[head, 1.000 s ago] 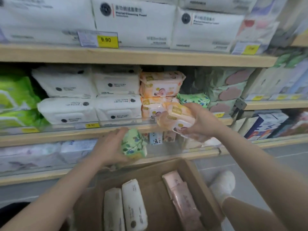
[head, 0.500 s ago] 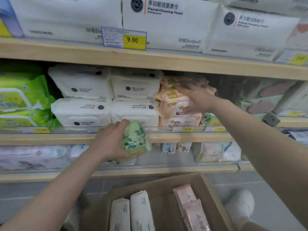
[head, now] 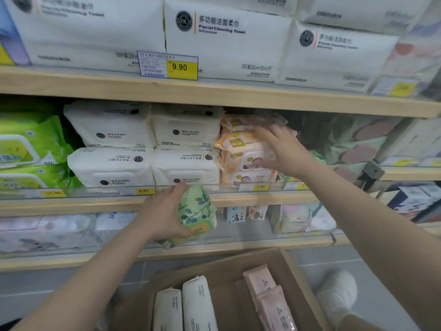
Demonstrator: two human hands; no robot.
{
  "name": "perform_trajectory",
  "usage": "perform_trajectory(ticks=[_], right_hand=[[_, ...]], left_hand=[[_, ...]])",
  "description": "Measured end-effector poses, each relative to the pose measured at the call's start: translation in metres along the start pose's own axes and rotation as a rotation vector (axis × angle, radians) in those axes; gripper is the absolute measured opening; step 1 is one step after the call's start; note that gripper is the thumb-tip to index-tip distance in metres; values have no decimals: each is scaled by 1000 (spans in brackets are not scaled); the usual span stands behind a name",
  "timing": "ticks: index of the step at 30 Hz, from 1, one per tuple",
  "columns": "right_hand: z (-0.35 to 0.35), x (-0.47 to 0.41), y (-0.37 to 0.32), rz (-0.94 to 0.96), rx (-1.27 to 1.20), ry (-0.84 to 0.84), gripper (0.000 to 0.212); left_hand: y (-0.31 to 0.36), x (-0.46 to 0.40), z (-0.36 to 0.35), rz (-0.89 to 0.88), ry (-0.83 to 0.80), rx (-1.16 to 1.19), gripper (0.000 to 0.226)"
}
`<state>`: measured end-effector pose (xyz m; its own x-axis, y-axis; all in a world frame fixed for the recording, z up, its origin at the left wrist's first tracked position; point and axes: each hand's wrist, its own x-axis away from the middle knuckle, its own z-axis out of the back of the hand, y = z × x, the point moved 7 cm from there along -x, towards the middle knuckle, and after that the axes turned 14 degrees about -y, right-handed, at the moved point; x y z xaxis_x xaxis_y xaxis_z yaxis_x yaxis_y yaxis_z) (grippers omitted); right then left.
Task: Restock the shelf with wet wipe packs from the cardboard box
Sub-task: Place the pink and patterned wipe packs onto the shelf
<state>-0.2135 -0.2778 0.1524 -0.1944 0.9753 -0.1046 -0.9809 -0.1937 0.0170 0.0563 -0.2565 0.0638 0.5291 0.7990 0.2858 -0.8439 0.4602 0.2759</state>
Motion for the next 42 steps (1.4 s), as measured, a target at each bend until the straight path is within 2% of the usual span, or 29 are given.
perform_trajectory(ticks=[4,6,11,14,18,21,23,26,29,31,33,35,36,39,42], right_hand=[[4,18,-7,45,-41,87,74],[0,39,-21,45,-185,81,82],[-72,100,-89,75,-700,-424,109],[-97,123,-96,12,-1004,-506,106],[-103,155,-82,-148,-1287,-494,93],[-104,173,-67,-277,-1405,-446,92],[-105,181,-58,-333,-1478,-386,90],[-107,190,-50,-374,-1507,-343,83],[-113,197,-42,-425,-1505,-337,94],[-120,202,-41,-430,-1584,-328,99],[-124,209,-42,-431,-1678,-352,109],[-121,215,-39,-410,-1676,-391,108],[-116,218,-34,-404,-1613,-414,106],[-82,212,-18,-320,-1165,-411,103],[-47,193,-24,-67,-665,-416,109]], left_hand=[[5,1,-4,-13,-2,18,107],[11,2,-2,-41,-7,48,106],[46,13,-10,-200,-121,331,100],[74,17,-25,-303,-216,450,96],[87,19,-41,-296,-278,613,97],[93,22,-38,-239,-153,693,99],[97,27,-38,-185,-38,753,110],[96,28,-54,-76,37,987,122],[94,30,-78,25,-50,1241,135],[97,29,-93,3,-151,1365,145],[109,31,-100,-75,-212,1358,130],[115,31,-102,-95,-176,1304,89],[119,32,-99,-95,-136,1261,80],[137,26,-80,-188,-53,1028,83],[167,16,-66,-290,-14,868,85]])
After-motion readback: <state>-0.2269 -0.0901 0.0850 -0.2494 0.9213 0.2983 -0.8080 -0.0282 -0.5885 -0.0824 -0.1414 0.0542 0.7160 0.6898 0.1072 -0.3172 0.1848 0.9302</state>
